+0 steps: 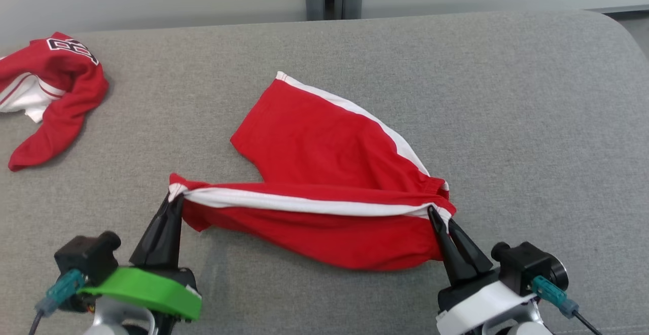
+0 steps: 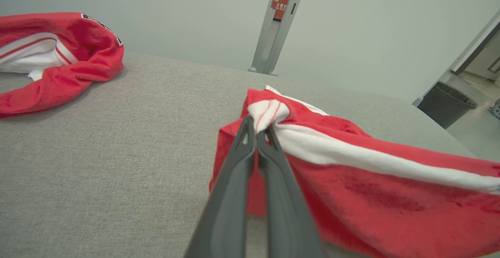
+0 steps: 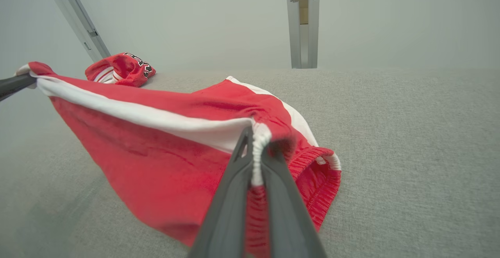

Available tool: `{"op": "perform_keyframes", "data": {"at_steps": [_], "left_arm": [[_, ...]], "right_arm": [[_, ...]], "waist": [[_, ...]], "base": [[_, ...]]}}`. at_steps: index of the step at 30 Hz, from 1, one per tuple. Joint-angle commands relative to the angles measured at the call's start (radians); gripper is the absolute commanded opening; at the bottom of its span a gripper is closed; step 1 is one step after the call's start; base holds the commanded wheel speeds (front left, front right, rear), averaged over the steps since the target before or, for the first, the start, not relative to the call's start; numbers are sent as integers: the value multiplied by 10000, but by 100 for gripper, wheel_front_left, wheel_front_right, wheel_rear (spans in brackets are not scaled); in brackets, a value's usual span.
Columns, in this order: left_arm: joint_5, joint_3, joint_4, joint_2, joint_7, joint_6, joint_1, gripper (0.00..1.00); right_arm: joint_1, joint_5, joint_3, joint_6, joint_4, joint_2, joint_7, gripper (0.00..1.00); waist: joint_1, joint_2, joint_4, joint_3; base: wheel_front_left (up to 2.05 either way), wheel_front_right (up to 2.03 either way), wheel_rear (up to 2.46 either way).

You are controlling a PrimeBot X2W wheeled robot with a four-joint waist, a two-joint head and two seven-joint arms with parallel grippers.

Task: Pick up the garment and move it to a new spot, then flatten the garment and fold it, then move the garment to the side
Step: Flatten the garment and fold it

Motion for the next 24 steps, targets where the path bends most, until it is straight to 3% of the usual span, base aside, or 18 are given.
{"op": "perform_keyframes", "data": {"at_steps": [1, 13, 24], "left_arm": [[65, -45, 344, 39, 74, -150, -613, 0], [-234, -584, 4138, -535, 1292, -929, -4907, 0], [277, -888, 7127, -1092, 1355, -782, -7930, 0]], "right_arm": [[-324, 45, -43, -14, 221, 67, -54, 0], [-2287, 531, -120, -14, 1843, 179, -463, 0], [-3502, 1063, -53, -14, 2663, 175, -799, 0]], "waist": [[0, 0, -139, 314], [0, 0, -556, 1772], [0, 0, -849, 2786]], "base": [[0, 0, 0], [0, 0, 0], [0, 0, 0]]}}
